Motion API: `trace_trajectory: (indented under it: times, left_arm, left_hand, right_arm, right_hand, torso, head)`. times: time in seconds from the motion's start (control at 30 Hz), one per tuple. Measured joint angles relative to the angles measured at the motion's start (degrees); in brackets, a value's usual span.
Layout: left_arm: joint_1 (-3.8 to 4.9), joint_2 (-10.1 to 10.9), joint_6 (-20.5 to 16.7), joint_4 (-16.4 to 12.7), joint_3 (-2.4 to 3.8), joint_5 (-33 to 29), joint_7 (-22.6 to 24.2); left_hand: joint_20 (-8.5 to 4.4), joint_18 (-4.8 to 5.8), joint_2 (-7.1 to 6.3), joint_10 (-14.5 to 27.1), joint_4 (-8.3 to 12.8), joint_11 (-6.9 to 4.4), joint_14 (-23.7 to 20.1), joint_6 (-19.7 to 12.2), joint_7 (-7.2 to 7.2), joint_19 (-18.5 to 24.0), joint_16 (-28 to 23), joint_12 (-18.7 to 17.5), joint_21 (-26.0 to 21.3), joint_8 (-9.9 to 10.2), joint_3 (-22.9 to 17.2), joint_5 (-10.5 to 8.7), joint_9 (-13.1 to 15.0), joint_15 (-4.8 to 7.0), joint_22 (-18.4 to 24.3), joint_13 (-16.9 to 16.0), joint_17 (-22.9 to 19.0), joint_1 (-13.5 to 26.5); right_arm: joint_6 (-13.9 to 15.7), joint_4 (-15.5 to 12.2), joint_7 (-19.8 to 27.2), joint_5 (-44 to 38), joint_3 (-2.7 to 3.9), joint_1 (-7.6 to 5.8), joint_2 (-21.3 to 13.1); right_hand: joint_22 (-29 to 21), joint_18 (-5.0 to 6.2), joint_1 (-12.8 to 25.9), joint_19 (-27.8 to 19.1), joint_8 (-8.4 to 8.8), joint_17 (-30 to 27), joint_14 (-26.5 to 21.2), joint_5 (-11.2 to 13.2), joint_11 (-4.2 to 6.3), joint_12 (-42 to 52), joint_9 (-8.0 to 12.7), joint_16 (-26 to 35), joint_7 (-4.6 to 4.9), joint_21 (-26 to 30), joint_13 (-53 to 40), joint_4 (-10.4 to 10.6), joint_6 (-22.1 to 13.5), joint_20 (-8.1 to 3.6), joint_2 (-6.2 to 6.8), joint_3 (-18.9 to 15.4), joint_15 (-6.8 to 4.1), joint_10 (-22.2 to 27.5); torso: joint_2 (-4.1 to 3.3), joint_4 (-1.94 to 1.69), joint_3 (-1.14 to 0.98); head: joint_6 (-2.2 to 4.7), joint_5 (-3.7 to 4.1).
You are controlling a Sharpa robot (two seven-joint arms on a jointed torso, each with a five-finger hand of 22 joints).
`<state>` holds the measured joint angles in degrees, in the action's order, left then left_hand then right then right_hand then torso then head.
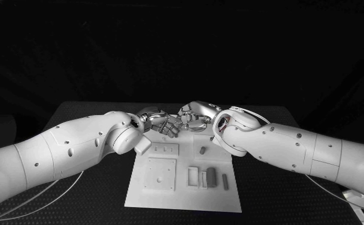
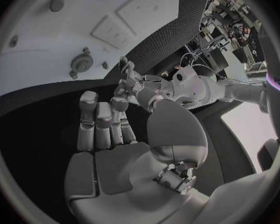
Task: Assemble the parts on the task board
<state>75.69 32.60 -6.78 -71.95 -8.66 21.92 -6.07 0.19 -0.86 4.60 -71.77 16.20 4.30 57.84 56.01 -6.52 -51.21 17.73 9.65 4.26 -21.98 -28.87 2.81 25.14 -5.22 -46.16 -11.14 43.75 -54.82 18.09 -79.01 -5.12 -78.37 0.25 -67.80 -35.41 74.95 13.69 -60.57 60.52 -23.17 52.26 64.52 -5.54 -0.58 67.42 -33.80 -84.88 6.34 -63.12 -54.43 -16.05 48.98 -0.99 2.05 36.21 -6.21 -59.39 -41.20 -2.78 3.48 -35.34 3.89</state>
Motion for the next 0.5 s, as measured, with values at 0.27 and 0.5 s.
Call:
trace_trajectory:
  times: [0.27, 0.5]
  left_arm:
    - [-0.03, -0.05, 0.16, 0.17, 0.02, 0.85, -0.03]
    - [-0.02, 0.06, 0.17, 0.45, 0.05, 1.69, -0.46]
  left_hand:
    - [-0.70, 0.00, 0.20, -1.23, 0.18, -0.43, 0.93, 0.49, -0.32, -0.71, 0.41, 0.28, 0.25, -0.60, -0.59, -0.01, 0.15, 0.52, -0.32, -0.70, 0.81, 0.22]
    - [-0.82, 0.00, 0.60, -1.56, 0.11, -0.76, 1.43, 0.81, -0.39, -1.23, 0.41, 0.50, 0.44, -0.61, -0.74, -0.21, 0.51, 0.61, -0.47, -1.01, 1.13, 0.61]
  right_arm:
    - [-0.21, 0.36, 0.09, 0.18, -0.02, 0.02, 0.16]
    - [-0.08, 1.26, 0.47, 1.95, -0.07, 0.05, -0.36]
  right_hand:
    - [0.00, 0.01, 0.53, -0.14, 0.01, -0.06, -0.09, 0.00, 0.00, -0.09, -0.10, 0.10, -0.01, 0.00, 0.01, -0.18, 0.01, -0.13, 0.15, 0.18, -0.15, 0.00]
    - [0.00, 0.06, 2.22, -3.89, 6.05, -0.79, -3.96, 0.00, -0.01, -2.44, 2.41, 2.94, 0.47, 2.52, 0.38, 0.75, -0.48, 0.92, 4.95, -0.41, 1.65, 0.01]
  torso:
    - [-0.02, 0.00, 0.00]
    - [-0.02, 0.02, 0.00]
  head:
    - [-0.04, 0.10]
    - [-0.12, 0.08]
